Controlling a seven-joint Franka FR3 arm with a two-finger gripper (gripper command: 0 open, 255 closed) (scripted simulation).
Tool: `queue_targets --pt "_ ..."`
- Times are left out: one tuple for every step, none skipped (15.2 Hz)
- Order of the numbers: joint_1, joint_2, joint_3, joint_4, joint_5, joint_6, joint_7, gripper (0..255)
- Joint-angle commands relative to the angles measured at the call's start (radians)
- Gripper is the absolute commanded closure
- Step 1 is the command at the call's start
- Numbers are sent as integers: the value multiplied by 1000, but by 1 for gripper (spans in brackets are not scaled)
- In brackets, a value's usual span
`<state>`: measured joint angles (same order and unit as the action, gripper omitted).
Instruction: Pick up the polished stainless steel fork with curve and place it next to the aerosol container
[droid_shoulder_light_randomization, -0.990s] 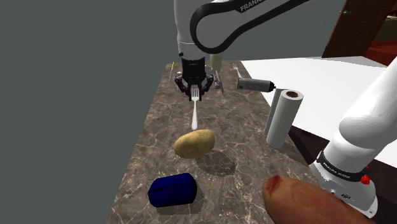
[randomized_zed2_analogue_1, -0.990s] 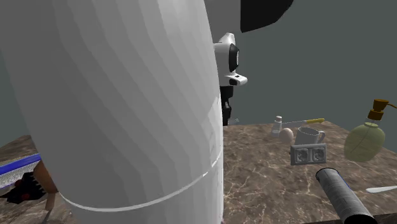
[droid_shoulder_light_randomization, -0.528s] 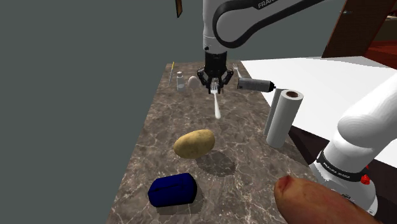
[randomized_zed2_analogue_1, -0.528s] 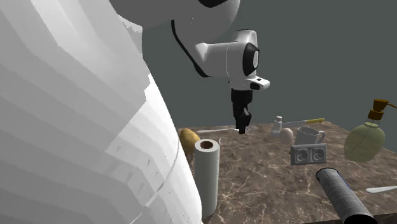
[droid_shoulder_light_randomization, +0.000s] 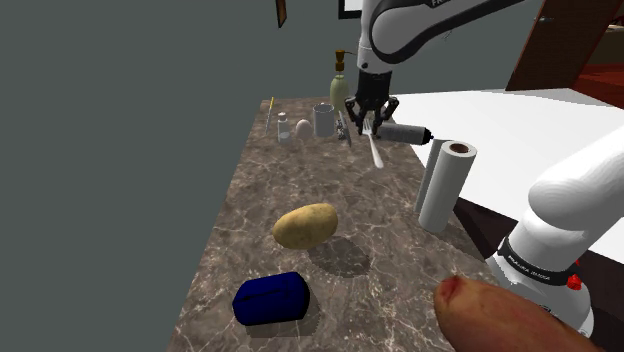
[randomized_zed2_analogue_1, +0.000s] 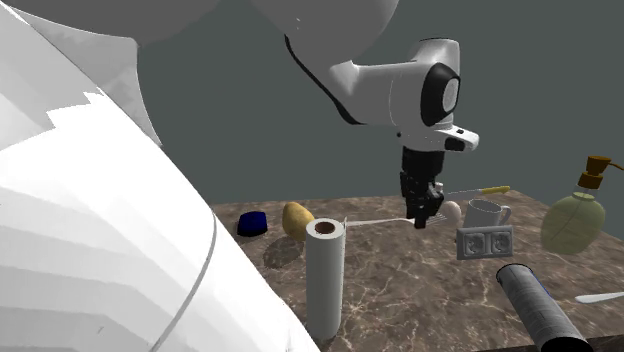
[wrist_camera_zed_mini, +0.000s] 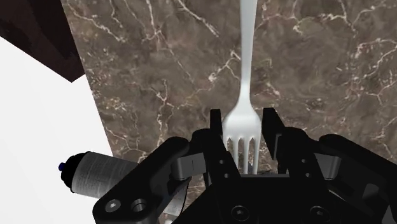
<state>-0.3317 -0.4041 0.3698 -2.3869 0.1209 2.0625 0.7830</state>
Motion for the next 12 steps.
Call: queue_targets --pt "-16 -23 -41 -26 -5 1 -57 255" --pt "-25 -31 -61 -36 -10 2 -83 255" --pt "-34 -39 -81 -44 -15 2 -109 255" --pt "-38 -42 -90 -48 -17 2 -121 255" --pt "-38 -38 -88 -58 -17 16 -120 255" --pt "-38 -33 -87 -69 -17 31 -120 255" --pt "-38 -29 -85 -79 -17 45 -119 255" --pt "-38 -24 -83 -88 -17 60 -118 255" --pt "-38 -18 -81 -98 -16 75 -118 255" --pt "-38 -13 -80 -107 -17 90 -117 255" --pt "-38 -7 -78 -116 -17 105 -116 255" --pt "-39 -1 -76 -125 -17 120 -115 255"
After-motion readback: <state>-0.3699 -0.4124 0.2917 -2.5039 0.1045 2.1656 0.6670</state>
